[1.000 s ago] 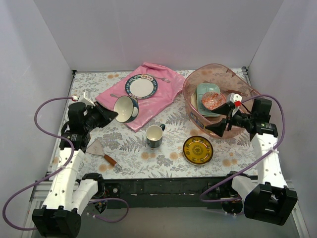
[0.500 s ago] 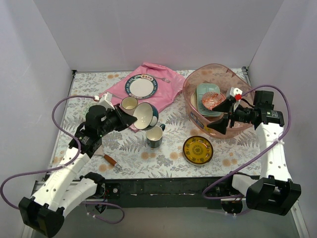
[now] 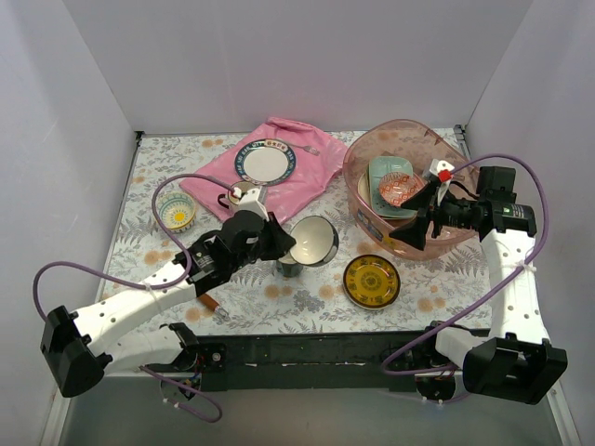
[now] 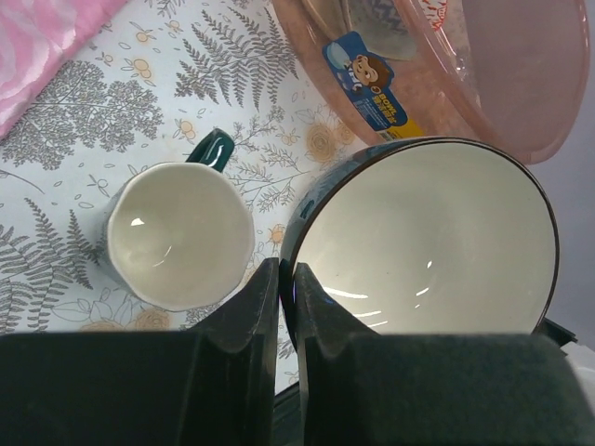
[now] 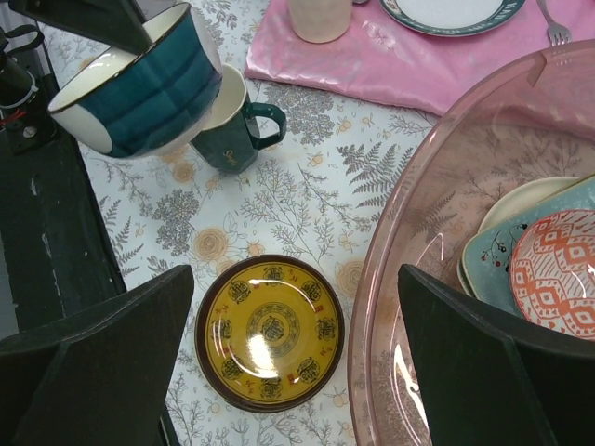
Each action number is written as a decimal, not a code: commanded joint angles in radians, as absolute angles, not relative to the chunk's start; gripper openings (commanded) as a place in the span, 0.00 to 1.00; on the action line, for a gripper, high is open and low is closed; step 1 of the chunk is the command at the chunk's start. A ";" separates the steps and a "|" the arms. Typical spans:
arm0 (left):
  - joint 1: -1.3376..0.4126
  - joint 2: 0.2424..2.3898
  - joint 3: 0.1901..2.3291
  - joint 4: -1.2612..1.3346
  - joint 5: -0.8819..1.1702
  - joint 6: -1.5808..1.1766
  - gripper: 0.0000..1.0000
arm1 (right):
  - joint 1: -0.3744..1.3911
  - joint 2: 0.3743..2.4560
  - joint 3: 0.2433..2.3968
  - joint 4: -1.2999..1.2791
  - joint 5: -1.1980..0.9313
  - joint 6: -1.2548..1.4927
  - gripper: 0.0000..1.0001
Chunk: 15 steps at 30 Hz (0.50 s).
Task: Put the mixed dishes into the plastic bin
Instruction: Pick up the bowl from the center of the board.
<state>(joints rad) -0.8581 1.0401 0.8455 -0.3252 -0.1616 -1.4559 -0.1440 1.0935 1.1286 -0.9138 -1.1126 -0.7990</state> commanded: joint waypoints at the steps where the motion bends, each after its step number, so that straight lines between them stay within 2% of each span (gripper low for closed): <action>1: -0.952 1.060 0.939 -0.224 -0.340 -1.471 0.00 | -0.141 1.065 1.166 -0.919 -1.083 -0.743 0.98; 15: -1.160 1.178 1.014 -0.218 -0.639 -1.497 0.00 | -0.141 1.088 1.198 -0.966 -1.058 -0.699 0.98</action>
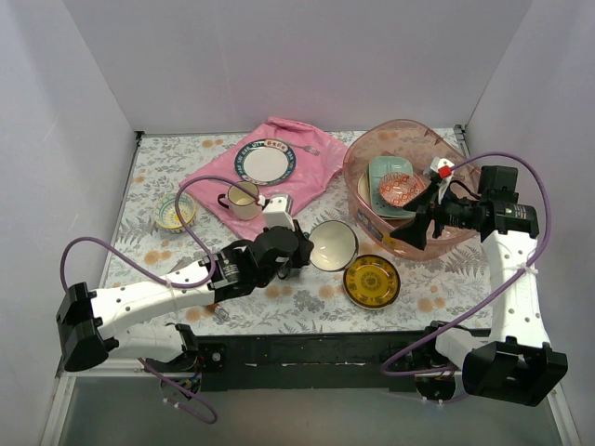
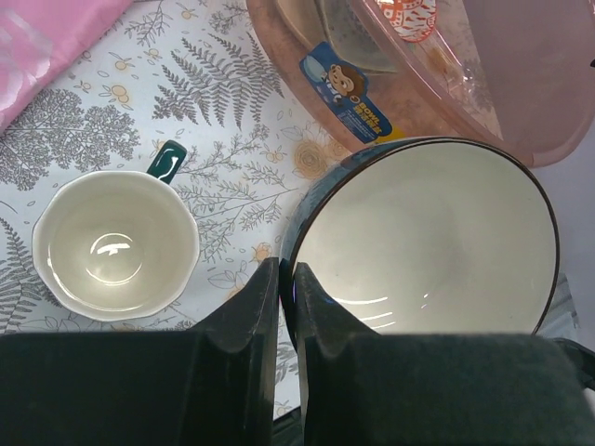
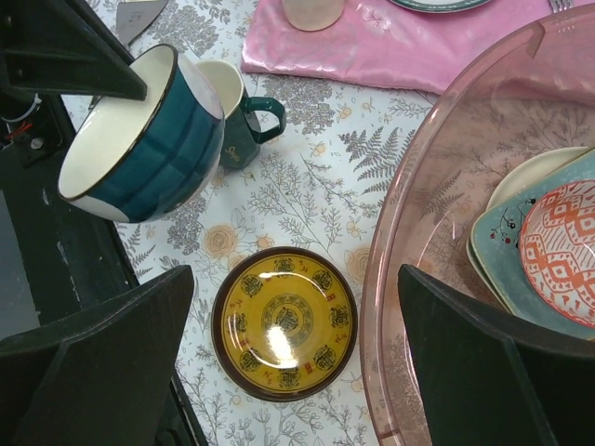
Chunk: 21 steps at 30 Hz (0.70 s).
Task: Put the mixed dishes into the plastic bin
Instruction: Pick up the bowl from the center of the board.
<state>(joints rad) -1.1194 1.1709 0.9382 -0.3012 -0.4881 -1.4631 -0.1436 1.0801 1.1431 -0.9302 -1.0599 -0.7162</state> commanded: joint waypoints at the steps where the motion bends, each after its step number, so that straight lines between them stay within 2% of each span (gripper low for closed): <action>1: -1.178 1.186 1.020 -0.216 -0.653 -1.500 0.00 | -0.141 1.091 1.200 -0.969 -1.055 -0.699 0.98; 7: -1.229 1.253 1.054 -0.219 -0.758 -1.520 0.00 | -0.140 1.098 1.215 -1.000 -1.040 -0.699 0.98; 21: -1.250 1.428 1.164 -0.222 -0.839 -1.545 0.00 | -0.060 1.120 1.216 -1.006 -0.959 -0.652 0.97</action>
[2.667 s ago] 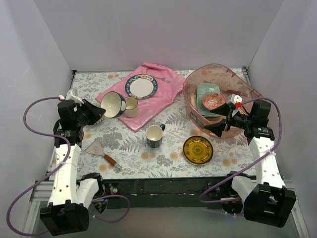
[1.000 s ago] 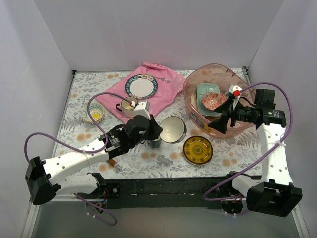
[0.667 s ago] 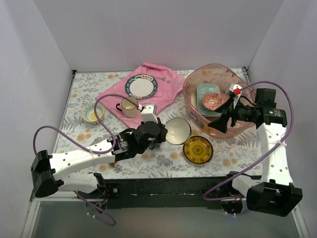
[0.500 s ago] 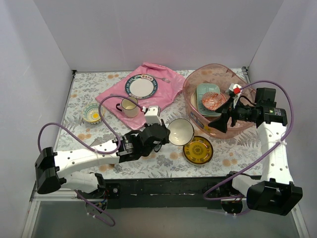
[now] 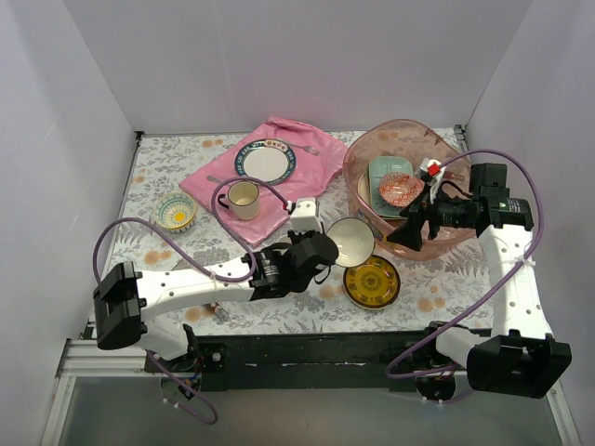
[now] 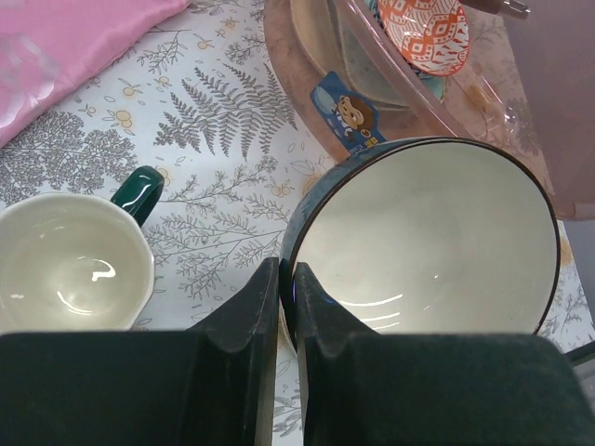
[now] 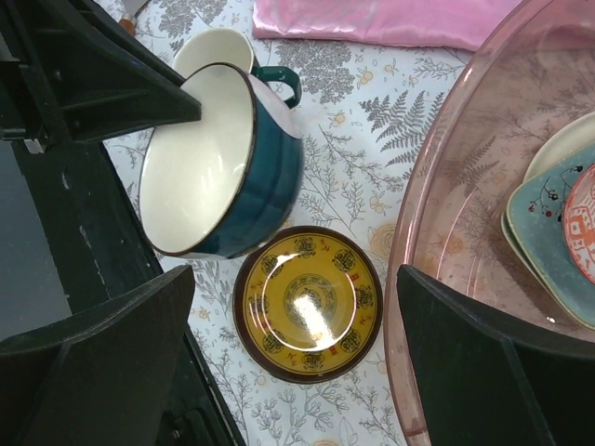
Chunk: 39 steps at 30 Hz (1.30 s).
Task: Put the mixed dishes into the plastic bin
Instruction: Pick up the bowl from the center of the board.
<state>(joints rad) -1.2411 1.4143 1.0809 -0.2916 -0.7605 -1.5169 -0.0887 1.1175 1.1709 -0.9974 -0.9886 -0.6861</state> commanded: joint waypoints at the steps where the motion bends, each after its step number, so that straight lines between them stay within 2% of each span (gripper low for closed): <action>1: -1.249 1.437 1.172 -0.222 -0.838 -1.545 0.00 | -0.046 1.120 1.215 -1.000 -0.953 -0.632 0.97; 7: -1.250 1.502 1.235 -0.241 -0.848 -1.546 0.00 | 0.026 1.123 1.195 -0.907 -0.852 -0.519 0.96; 15: -1.252 1.545 1.304 -0.256 -0.861 -1.559 0.00 | 0.185 1.161 1.184 -0.773 -0.526 -0.351 0.90; 18: -1.255 1.548 1.316 -0.259 -0.870 -1.560 0.00 | 0.230 1.186 1.207 -0.758 -0.462 -0.339 0.75; 19: -1.256 1.549 1.318 -0.262 -0.876 -1.562 0.00 | 0.250 1.196 1.215 -0.756 -0.450 -0.333 0.64; 21: -1.256 1.551 1.321 -0.265 -0.884 -1.562 0.00 | 0.267 1.210 1.238 -0.756 -0.410 -0.330 0.50; 22: -1.256 1.549 1.321 -0.268 -0.885 -1.562 0.00 | 0.281 1.213 1.241 -0.758 -0.397 -0.330 0.36; 24: -1.256 1.546 1.319 -0.270 -0.887 -1.562 0.00 | 0.291 1.219 1.258 -0.756 -0.373 -0.330 0.20; 25: -1.256 1.542 1.316 -0.270 -0.887 -1.565 0.00 | 0.296 1.220 1.261 -0.756 -0.367 -0.330 0.08; 27: -1.256 1.526 1.305 -0.268 -0.887 -1.565 0.00 | 0.298 1.220 1.270 -0.755 -0.365 -0.330 0.01; 28: -1.256 1.517 1.301 -0.265 -0.881 -1.563 0.00 | 0.296 1.220 1.275 -0.755 -0.367 -0.330 0.01; 32: -1.256 1.462 1.256 -0.236 -0.844 -1.517 0.28 | 0.298 1.209 1.275 -0.742 -0.379 -0.330 0.01; 33: -1.256 1.422 1.221 -0.209 -0.822 -1.510 0.45 | 0.296 1.204 1.273 -0.738 -0.383 -0.331 0.01; 35: -1.255 1.378 1.178 -0.169 -0.795 -1.477 0.55 | 0.296 1.198 1.273 -0.730 -0.406 -0.336 0.01; 36: -1.253 1.356 1.155 -0.144 -0.785 -1.454 0.66 | 0.296 1.195 1.273 -0.727 -0.411 -0.339 0.01; 39: -1.246 1.267 1.075 -0.100 -0.704 -1.381 0.75 | 0.287 1.193 1.273 -0.723 -0.433 -0.351 0.01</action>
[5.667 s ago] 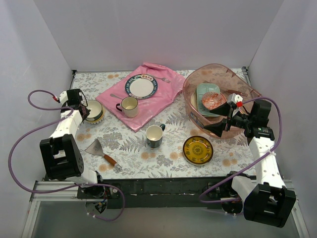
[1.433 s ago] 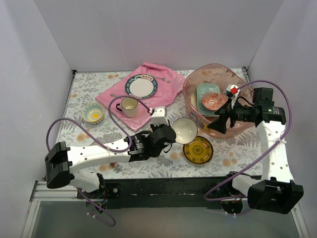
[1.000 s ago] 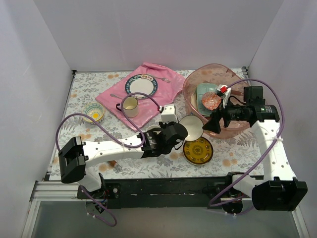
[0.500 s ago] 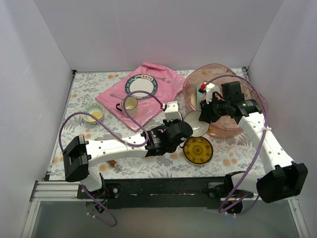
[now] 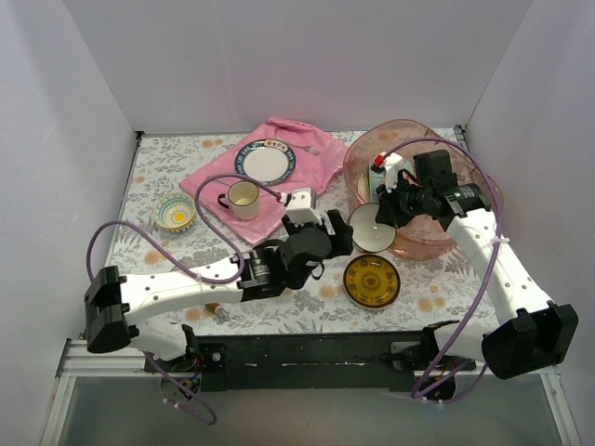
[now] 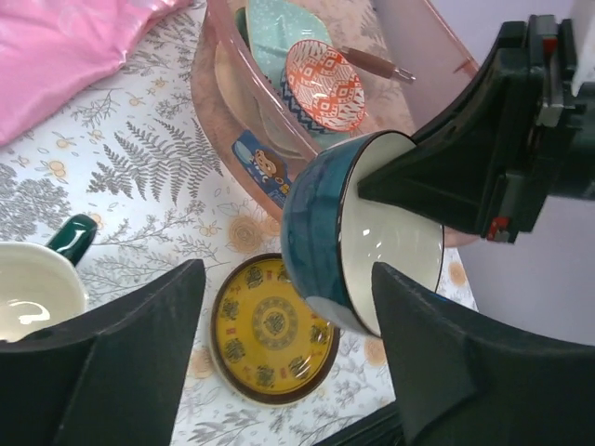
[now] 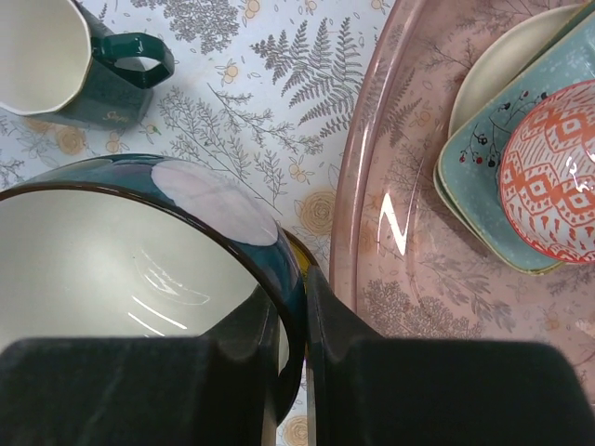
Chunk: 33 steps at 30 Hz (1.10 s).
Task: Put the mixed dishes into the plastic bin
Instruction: Pick up the bowl from the center of the board, then place the bowl in the plastic bin.
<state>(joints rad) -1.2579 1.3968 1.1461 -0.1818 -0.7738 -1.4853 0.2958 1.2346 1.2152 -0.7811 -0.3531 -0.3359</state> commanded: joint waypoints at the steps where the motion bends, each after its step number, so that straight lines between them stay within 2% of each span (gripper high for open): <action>1: -1.241 1.226 1.045 -0.100 -0.674 -1.368 0.81 | 0.279 1.193 1.273 -0.719 -0.448 -0.351 0.01; 3: -1.233 1.183 1.016 -0.085 -0.643 -1.335 0.86 | 0.264 1.193 1.273 -0.715 -0.469 -0.351 0.01; 5: -1.227 1.117 0.964 -0.074 -0.599 -1.298 0.95 | 0.242 1.196 1.272 -0.710 -0.503 -0.353 0.01; 7: -1.218 1.077 0.931 -0.060 -0.572 -1.266 0.98 | 0.218 1.197 1.276 -0.709 -0.537 -0.357 0.01; 14: -1.200 0.922 0.841 -0.103 -0.554 -1.221 0.98 | 0.141 1.209 1.313 -0.704 -0.592 -0.374 0.01; 33: -1.172 0.611 0.661 -0.328 -0.716 -1.287 0.98 | -0.086 1.344 1.483 -0.634 -0.635 -0.327 0.01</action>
<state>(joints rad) -1.1790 0.6540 0.6926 -0.2794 -0.6678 -1.2652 -0.0467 1.3224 1.4128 -0.7197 -0.5720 -0.3672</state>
